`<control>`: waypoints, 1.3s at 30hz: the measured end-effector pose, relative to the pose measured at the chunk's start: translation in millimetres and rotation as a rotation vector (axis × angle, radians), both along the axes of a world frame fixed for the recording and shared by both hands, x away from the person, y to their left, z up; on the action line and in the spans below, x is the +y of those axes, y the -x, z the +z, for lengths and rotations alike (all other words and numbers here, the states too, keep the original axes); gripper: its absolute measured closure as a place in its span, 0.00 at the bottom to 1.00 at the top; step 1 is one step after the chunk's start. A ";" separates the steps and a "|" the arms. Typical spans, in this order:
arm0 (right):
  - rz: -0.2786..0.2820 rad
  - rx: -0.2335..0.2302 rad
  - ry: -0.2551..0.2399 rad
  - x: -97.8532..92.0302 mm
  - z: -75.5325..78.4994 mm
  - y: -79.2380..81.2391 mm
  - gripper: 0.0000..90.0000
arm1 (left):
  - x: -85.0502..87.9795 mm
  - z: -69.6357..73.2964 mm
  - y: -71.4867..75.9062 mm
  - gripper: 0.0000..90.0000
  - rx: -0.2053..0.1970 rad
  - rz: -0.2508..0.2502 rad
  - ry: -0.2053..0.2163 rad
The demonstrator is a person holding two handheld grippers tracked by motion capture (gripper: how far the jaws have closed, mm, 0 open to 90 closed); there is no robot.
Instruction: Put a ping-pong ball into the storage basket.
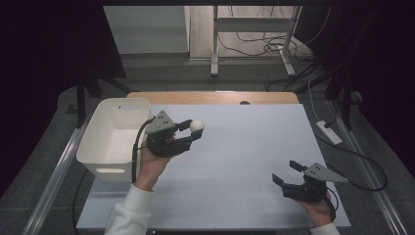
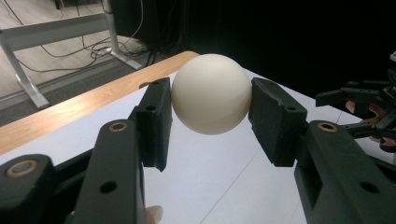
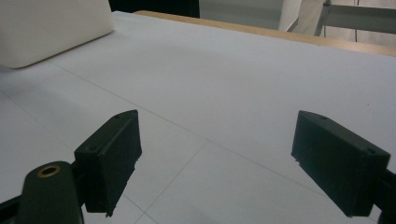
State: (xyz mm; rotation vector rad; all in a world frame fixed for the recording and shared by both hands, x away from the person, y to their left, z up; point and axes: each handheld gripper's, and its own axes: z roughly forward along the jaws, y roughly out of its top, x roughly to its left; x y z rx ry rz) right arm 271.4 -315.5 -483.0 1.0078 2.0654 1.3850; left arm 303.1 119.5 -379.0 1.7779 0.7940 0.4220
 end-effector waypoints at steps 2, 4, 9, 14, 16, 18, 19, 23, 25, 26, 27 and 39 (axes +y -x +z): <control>0.001 0.000 -0.002 0.2 -0.1 0.0 0.17 | 0.7 0.8 -0.1 0.56 -0.003 0.002 0.001; 0.001 0.000 -0.002 0.2 -0.2 -0.1 0.17 | 1.0 1.2 -0.1 0.56 -0.003 0.002 0.002; -0.001 0.000 -0.001 0.0 0.0 0.0 0.17 | 3.1 3.1 0.2 0.56 -0.009 0.009 0.004; 0.000 0.001 0.002 -0.2 0.2 0.1 0.17 | 6.3 4.9 0.7 0.56 -0.012 0.015 0.001; 0.000 0.002 0.002 -0.2 0.2 0.0 0.17 | 7.4 5.5 1.0 0.56 -0.013 0.018 0.005; 0.001 0.001 0.000 -0.1 0.1 0.0 0.17 | 8.8 6.1 1.3 0.56 -0.016 0.020 0.004; 0.001 0.001 0.000 -0.1 0.1 0.0 0.17 | 8.8 6.1 1.3 0.56 -0.016 0.020 0.004; 0.001 0.002 0.001 -0.1 0.0 -0.1 0.17 | 10.3 6.1 1.6 0.56 -0.016 0.023 0.004; 0.001 0.002 0.000 -0.2 0.0 -0.1 0.17 | 11.0 6.2 1.5 0.56 -0.015 0.024 0.000; 0.000 0.002 0.002 -0.3 0.1 -0.1 0.17 | 11.2 6.2 1.5 0.56 -0.016 0.025 -0.001; 0.000 0.002 0.002 -0.3 0.2 -0.1 0.17 | 11.6 6.4 1.6 0.56 -0.016 0.026 0.000; 0.002 0.003 0.000 0.0 -0.1 -0.2 0.17 | 15.9 5.6 2.6 0.56 -0.015 0.034 0.003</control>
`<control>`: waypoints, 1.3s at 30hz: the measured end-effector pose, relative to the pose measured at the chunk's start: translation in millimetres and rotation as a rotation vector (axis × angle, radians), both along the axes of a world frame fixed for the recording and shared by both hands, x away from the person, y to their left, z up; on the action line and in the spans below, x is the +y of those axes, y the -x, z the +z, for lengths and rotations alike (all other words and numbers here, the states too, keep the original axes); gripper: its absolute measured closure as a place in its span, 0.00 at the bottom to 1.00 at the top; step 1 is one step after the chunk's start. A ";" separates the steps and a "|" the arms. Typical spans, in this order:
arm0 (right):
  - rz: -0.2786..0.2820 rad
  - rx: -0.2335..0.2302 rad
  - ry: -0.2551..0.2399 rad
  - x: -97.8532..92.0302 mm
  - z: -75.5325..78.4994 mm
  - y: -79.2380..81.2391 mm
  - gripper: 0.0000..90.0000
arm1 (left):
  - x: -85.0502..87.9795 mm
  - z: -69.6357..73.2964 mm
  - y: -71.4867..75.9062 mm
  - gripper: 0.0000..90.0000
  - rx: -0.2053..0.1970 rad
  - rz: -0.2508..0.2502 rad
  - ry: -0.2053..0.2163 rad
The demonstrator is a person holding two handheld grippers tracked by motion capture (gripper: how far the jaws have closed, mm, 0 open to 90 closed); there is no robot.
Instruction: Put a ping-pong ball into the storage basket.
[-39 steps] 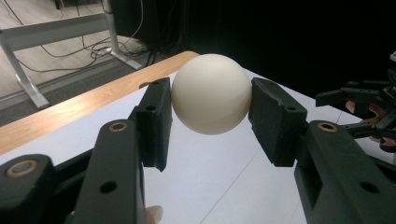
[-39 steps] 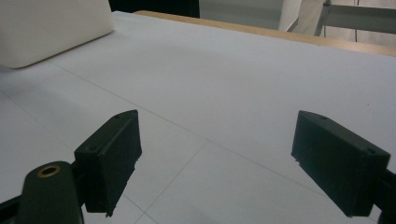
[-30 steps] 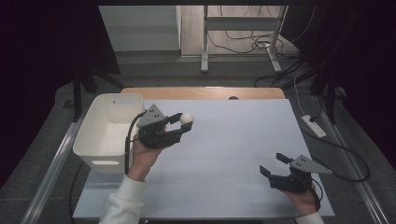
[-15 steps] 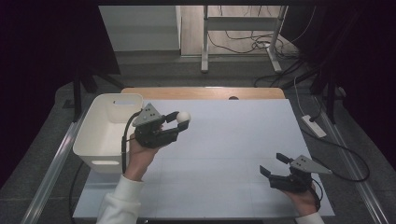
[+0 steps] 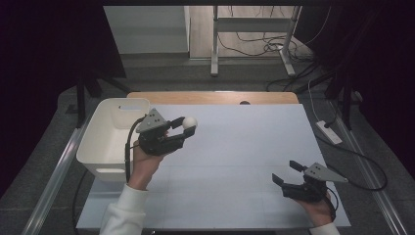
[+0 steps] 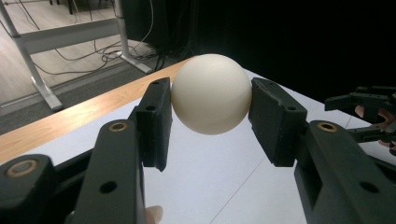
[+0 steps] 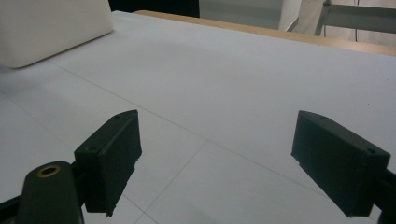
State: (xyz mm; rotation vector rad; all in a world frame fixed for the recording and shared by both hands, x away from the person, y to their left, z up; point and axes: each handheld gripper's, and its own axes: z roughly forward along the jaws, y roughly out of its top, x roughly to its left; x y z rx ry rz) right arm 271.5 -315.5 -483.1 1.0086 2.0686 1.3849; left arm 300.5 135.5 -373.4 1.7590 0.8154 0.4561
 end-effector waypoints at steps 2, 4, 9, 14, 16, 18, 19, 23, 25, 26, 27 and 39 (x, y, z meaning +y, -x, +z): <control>0.000 -0.001 -0.002 0.2 -0.2 0.0 0.17 | 0.4 -0.3 0.2 0.56 0.001 0.000 -0.001; 0.000 -0.001 -0.003 0.2 -0.2 -0.1 0.17 | 0.9 -0.9 0.3 0.56 0.002 0.000 -0.002; 0.000 0.000 0.001 0.4 -0.1 -0.1 0.17 | 2.4 -1.3 0.0 0.56 0.003 0.003 -0.001; 0.000 0.001 -0.003 0.4 -0.2 -0.2 0.17 | 5.1 -1.8 -0.6 0.56 0.006 0.010 -0.002; -0.001 0.001 0.001 0.3 -0.2 -0.2 0.17 | 5.7 -1.6 -0.7 0.56 0.005 0.012 -0.002; -0.001 0.000 0.000 0.3 -0.3 -0.3 0.17 | 6.8 -0.9 -0.8 0.56 0.004 0.017 -0.005; -0.001 0.000 -0.003 0.4 -0.3 -0.2 0.17 | 7.4 -0.5 -0.7 0.56 0.004 0.017 -0.004; -0.001 0.001 -0.001 0.1 -0.1 -0.1 0.17 | 12.1 0.3 0.1 0.56 0.000 0.032 0.001; 0.000 0.001 0.001 0.1 0.0 -0.1 0.17 | 14.2 0.5 0.2 0.56 -0.002 0.039 0.002; 0.000 -0.001 0.000 0.3 -0.1 -0.2 0.17 | 16.0 0.8 0.4 0.56 -0.002 0.043 0.002; 0.000 -0.001 0.000 0.3 -0.1 -0.2 0.17 | 16.0 0.8 0.4 0.56 -0.002 0.043 0.002; -0.001 0.002 0.002 0.5 0.2 0.0 0.17 | 37.1 3.8 3.6 0.56 -0.006 0.103 0.007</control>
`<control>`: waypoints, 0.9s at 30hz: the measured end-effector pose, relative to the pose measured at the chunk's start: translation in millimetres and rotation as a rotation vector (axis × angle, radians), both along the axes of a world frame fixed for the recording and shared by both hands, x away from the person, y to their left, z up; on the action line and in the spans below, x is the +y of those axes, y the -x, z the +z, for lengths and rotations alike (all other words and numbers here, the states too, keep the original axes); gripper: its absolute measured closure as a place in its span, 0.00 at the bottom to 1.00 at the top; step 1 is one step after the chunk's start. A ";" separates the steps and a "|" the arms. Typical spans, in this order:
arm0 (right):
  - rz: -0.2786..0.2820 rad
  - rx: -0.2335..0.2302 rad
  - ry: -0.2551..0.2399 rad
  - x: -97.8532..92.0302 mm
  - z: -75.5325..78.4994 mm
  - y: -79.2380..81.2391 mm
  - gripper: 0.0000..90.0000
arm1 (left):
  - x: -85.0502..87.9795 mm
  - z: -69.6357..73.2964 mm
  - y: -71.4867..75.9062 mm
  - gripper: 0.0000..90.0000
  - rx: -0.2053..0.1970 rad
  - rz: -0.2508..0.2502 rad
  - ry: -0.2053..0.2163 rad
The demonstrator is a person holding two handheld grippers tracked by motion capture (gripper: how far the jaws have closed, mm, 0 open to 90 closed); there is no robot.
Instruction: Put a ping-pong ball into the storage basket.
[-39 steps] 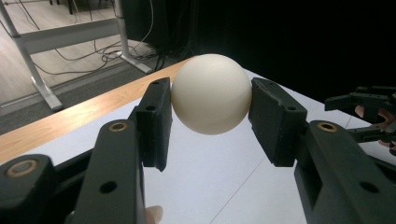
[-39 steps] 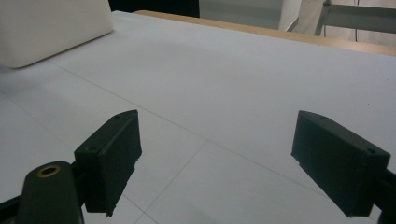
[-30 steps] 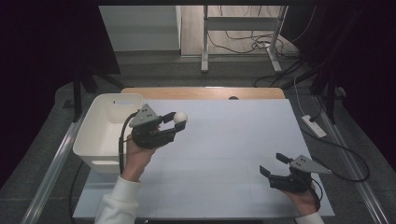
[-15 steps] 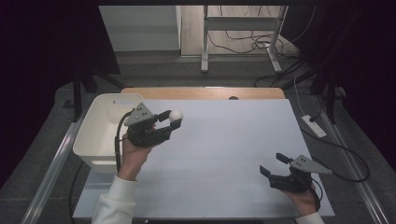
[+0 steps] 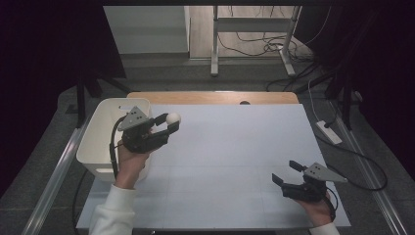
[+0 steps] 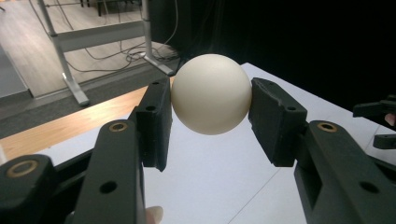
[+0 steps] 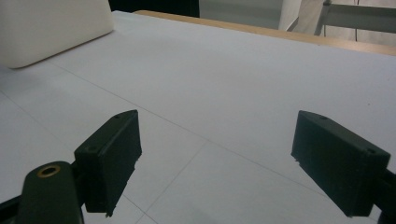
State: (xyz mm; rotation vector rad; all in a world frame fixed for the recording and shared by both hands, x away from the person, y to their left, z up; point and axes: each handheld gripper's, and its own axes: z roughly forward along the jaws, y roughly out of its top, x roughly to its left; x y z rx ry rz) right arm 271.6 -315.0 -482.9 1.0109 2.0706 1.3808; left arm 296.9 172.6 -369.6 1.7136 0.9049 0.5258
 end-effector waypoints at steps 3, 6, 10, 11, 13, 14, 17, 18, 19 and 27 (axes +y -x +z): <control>0.000 0.000 0.001 -0.1 0.1 0.0 0.17 | 3.6 1.0 1.2 0.56 0.001 0.011 0.002; 0.000 0.000 0.001 0.1 0.1 0.0 0.17 | 7.5 1.8 2.1 0.56 0.001 0.021 0.002; 0.000 -0.003 -0.001 0.1 0.1 -0.1 0.17 | 14.0 2.5 3.7 0.56 0.002 0.040 -0.002; 0.000 -0.003 -0.001 0.0 0.2 -0.1 0.17 | 15.1 2.5 4.1 0.56 0.003 0.044 -0.002; 0.000 -0.004 -0.001 -0.3 0.3 -0.1 0.17 | 18.3 2.4 4.9 0.56 0.005 0.055 -0.001; 0.000 -0.004 -0.001 -0.4 0.4 0.0 0.17 | 19.8 2.3 5.3 0.56 0.006 0.059 -0.002; 0.001 -0.005 -0.001 -0.4 0.6 0.0 0.17 | 24.4 2.0 6.4 0.56 0.008 0.075 -0.002; 0.001 -0.005 -0.001 -0.4 0.6 0.0 0.17 | 26.5 1.8 6.6 0.56 0.009 0.079 -0.003; 0.000 -0.005 -0.001 -0.4 0.6 0.0 0.17 | 28.0 1.7 6.8 0.56 0.010 0.083 -0.001; -0.002 -0.005 -0.003 -0.4 0.5 -0.1 0.17 | 44.3 0.4 7.7 0.56 0.021 0.137 0.001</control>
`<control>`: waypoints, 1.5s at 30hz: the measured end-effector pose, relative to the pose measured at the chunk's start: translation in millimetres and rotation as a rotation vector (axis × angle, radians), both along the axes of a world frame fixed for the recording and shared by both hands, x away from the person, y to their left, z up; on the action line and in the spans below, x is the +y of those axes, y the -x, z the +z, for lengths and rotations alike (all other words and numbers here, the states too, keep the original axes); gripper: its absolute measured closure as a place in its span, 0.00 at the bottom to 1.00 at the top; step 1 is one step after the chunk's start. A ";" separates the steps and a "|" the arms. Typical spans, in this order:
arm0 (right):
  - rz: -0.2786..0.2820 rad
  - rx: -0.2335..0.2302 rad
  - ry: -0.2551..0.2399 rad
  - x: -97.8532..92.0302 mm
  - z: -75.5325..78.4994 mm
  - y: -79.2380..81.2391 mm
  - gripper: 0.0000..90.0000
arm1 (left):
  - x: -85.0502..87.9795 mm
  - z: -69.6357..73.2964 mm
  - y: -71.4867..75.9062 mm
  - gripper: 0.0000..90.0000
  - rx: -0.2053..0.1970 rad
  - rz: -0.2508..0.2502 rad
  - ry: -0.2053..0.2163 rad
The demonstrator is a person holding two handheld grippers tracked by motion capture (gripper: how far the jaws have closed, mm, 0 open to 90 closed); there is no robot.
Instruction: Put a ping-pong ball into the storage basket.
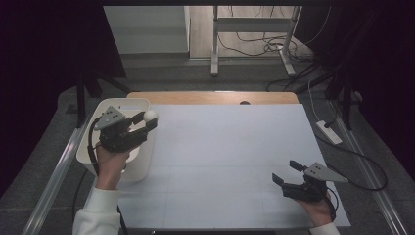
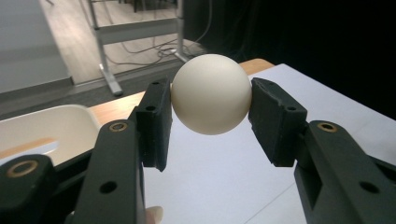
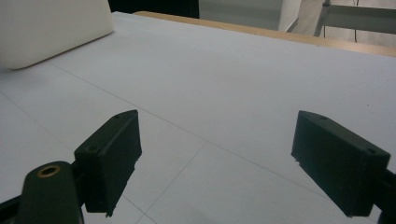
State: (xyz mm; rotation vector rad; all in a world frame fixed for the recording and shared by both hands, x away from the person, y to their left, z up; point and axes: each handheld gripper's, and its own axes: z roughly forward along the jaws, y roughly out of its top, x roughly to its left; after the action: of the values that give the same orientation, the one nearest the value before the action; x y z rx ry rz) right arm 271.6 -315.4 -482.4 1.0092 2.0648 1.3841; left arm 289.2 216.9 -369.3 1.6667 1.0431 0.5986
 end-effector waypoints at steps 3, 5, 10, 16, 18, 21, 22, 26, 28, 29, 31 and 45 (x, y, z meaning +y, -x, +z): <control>0.001 -0.001 0.002 -0.1 0.0 -0.1 0.17 | 8.6 -1.7 0.7 0.56 0.008 0.029 -0.002; 0.002 -0.001 0.004 0.1 0.0 -0.1 0.17 | 15.7 -3.1 1.7 0.56 0.013 0.048 -0.002; 0.000 -0.002 -0.001 -0.3 0.0 -0.2 0.17 | 27.4 -5.3 4.1 0.56 0.022 0.084 -0.014; -0.002 0.001 0.000 0.2 -0.2 -0.4 0.17 | 42.2 -7.8 6.0 0.56 0.037 0.131 -0.018; -0.001 0.001 0.001 0.2 -0.1 -0.3 0.17 | 45.2 -8.5 6.2 0.56 0.042 0.139 -0.018; -0.001 0.000 0.001 0.3 -0.1 -0.4 0.17 | 49.6 -9.6 6.7 0.56 0.047 0.150 -0.018; -0.001 0.001 0.001 0.4 -0.1 -0.3 0.17 | 50.8 -10.0 6.9 0.56 0.048 0.154 -0.018; 0.000 0.002 -0.001 0.7 -0.3 -0.4 0.17 | 55.0 -11.2 6.7 0.56 0.056 0.165 -0.020; 0.000 0.001 -0.001 0.7 -0.3 -0.5 0.17 | 56.5 -11.8 6.4 0.56 0.059 0.173 -0.019; 0.000 0.002 -0.002 0.6 -0.3 -0.5 0.17 | 57.4 -12.3 6.2 0.56 0.061 0.176 -0.021; 0.000 0.002 -0.002 0.7 -0.3 -0.5 0.17 | 58.6 -13.3 5.7 0.56 0.067 0.182 -0.024; 0.002 0.002 -0.001 1.5 -0.6 -0.6 0.17 | 65.5 -18.7 2.4 0.56 0.097 0.221 -0.051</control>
State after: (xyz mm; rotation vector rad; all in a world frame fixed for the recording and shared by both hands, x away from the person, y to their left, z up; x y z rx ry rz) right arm 272.3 -313.9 -483.0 1.0096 2.0671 1.3860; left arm 286.8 282.4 -388.0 1.6498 1.3041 0.6978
